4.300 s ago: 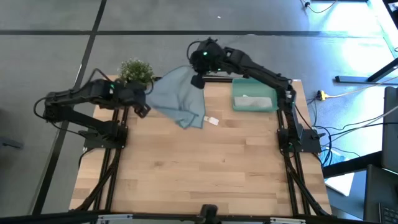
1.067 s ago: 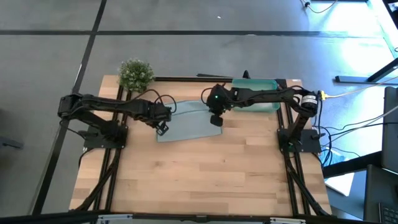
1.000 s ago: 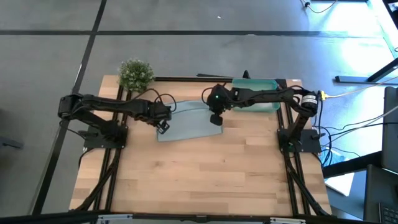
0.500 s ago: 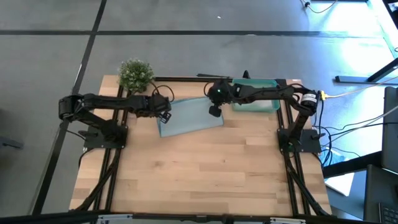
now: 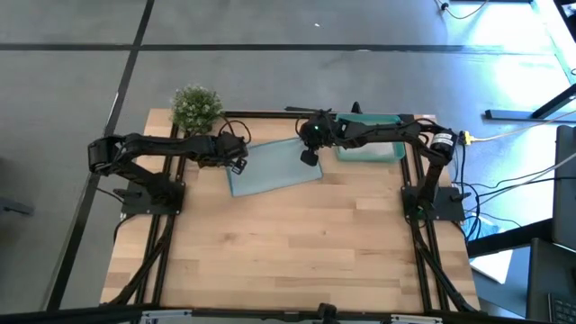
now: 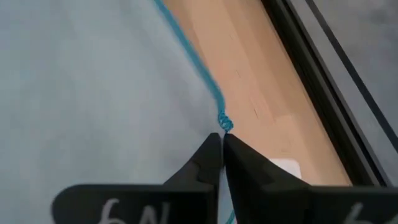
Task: Roll microfiber towels into tight, uniform cylinder then place into a basket
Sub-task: Roll the blue microfiber towel
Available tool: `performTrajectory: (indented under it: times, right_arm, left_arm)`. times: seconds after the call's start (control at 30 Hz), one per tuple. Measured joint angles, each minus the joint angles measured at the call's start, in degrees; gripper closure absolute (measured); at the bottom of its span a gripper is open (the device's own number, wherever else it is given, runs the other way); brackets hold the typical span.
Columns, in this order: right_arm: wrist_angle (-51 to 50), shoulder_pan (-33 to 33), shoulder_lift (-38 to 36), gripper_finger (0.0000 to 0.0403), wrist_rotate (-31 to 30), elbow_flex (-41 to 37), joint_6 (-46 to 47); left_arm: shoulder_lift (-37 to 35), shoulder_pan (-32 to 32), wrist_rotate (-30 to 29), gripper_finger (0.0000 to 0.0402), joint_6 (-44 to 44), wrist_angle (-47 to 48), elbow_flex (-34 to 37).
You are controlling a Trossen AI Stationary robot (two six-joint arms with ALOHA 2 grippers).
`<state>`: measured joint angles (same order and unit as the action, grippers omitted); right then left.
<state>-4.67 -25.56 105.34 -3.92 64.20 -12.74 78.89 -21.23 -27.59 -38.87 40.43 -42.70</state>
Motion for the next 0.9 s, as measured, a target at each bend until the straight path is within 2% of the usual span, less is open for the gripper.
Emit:
performTrajectory:
  times: [0.23, 0.4, 0.5, 0.57, 0.67, 0.77, 0.83, 0.9]
  right_arm:
    - [1.3, 0.0, 0.0, 0.0335, 0.6, 0.0, -0.8]
    - [1.4, 0.0, 0.0, 0.0288, 0.6, 0.2, -1.1]
    - [-3.8, 0.0, -0.1, 0.0263, 0.9, 3.2, 2.2]
    - [-9.6, 0.2, -0.4, 0.0252, 4.5, 6.2, 5.2]
    - [-17.8, 0.2, -0.4, 0.0247, 14.8, 9.2, 8.6]
    - [-18.9, 0.5, -0.4, 0.0246, 24.8, 8.6, 10.8]
    - [-18.7, 1.2, -0.4, 0.0246, 26.8, 7.0, 11.6]
    - [-18.0, 1.9, -0.4, 0.0246, 25.9, 5.1, 12.6]
  left_arm:
    - [0.0, -1.7, -0.4, 0.0348, -1.2, -0.2, 0.0]
    - [0.0, -2.8, -0.3, 0.0315, -1.1, -0.2, 0.0]
    - [0.0, -3.2, 2.5, 0.0311, 0.2, 0.2, -0.7]
    - [0.0, -3.2, 7.0, 0.0313, 3.2, 0.0, -1.8]
    - [0.0, -2.7, 13.5, 0.0314, 9.0, -0.9, -2.3]
    - [0.0, -1.8, 16.1, 0.0314, 12.3, -3.5, -0.4]
    - [0.0, -1.2, 16.3, 0.0314, 12.5, -3.5, 1.0]
    - [0.0, -1.1, 16.3, 0.0314, 12.4, -3.7, 2.2]
